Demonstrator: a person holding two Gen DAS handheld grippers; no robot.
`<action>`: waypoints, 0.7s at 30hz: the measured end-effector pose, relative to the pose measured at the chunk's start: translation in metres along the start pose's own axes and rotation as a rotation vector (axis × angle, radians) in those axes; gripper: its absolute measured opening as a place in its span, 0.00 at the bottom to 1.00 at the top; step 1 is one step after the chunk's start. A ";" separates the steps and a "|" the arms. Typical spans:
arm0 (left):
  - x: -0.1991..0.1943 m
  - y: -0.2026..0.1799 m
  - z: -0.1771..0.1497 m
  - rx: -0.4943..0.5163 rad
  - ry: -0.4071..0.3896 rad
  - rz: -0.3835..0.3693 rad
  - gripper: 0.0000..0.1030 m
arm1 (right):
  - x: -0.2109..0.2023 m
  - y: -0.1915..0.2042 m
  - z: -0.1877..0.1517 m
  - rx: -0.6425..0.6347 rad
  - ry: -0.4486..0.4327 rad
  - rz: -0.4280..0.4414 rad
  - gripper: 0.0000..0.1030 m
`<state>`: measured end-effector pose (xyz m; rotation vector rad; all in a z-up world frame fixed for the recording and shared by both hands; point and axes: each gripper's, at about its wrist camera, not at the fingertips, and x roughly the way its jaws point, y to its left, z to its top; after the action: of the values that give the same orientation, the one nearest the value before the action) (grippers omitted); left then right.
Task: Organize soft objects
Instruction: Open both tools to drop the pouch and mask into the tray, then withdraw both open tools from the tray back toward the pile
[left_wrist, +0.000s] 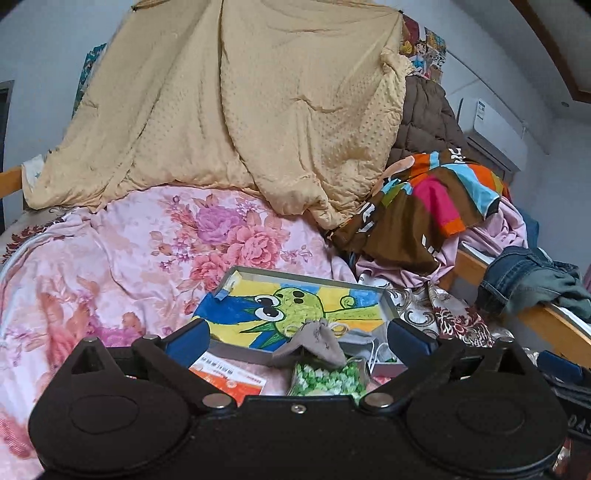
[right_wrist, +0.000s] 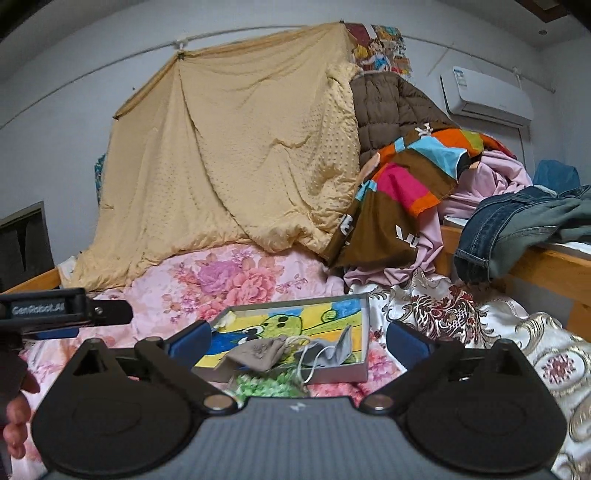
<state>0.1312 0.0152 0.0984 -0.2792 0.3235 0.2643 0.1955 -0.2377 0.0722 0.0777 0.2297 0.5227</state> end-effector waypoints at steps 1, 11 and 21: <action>-0.005 0.002 -0.002 0.002 -0.001 -0.001 0.99 | -0.007 0.003 -0.003 -0.002 -0.007 0.007 1.00; -0.052 0.026 -0.034 0.046 -0.004 -0.051 0.99 | -0.042 0.028 -0.024 -0.009 -0.030 0.031 1.00; -0.075 0.055 -0.061 0.055 0.042 -0.047 0.99 | -0.053 0.040 -0.039 -0.009 0.018 0.017 1.00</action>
<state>0.0296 0.0315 0.0559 -0.2385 0.3650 0.2027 0.1225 -0.2289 0.0499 0.0663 0.2442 0.5415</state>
